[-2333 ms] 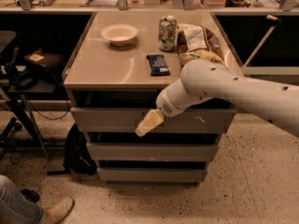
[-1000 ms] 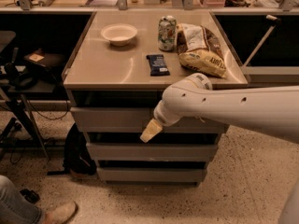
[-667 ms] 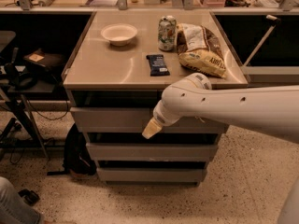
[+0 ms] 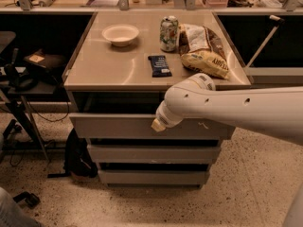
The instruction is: Open top drawer
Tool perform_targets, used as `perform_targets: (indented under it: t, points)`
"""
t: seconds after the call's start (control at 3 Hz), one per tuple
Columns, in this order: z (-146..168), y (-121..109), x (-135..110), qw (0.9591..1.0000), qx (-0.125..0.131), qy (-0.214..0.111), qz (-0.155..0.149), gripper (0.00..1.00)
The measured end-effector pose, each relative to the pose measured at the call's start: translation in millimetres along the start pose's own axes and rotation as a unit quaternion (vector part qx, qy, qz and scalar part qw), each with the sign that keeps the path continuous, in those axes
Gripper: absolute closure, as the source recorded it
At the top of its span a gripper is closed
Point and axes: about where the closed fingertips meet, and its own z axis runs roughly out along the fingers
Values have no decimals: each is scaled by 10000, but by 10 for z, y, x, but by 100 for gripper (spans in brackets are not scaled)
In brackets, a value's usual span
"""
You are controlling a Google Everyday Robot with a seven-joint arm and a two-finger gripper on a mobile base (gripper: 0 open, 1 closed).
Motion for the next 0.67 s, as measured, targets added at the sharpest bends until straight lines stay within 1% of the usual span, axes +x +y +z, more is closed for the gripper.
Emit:
perform_targets:
  t: [0.33,0.67]
  points:
    - [-1,0,0,10000,0,0,0,88]
    - [-38,-9,-18,10000,0,0,0,100]
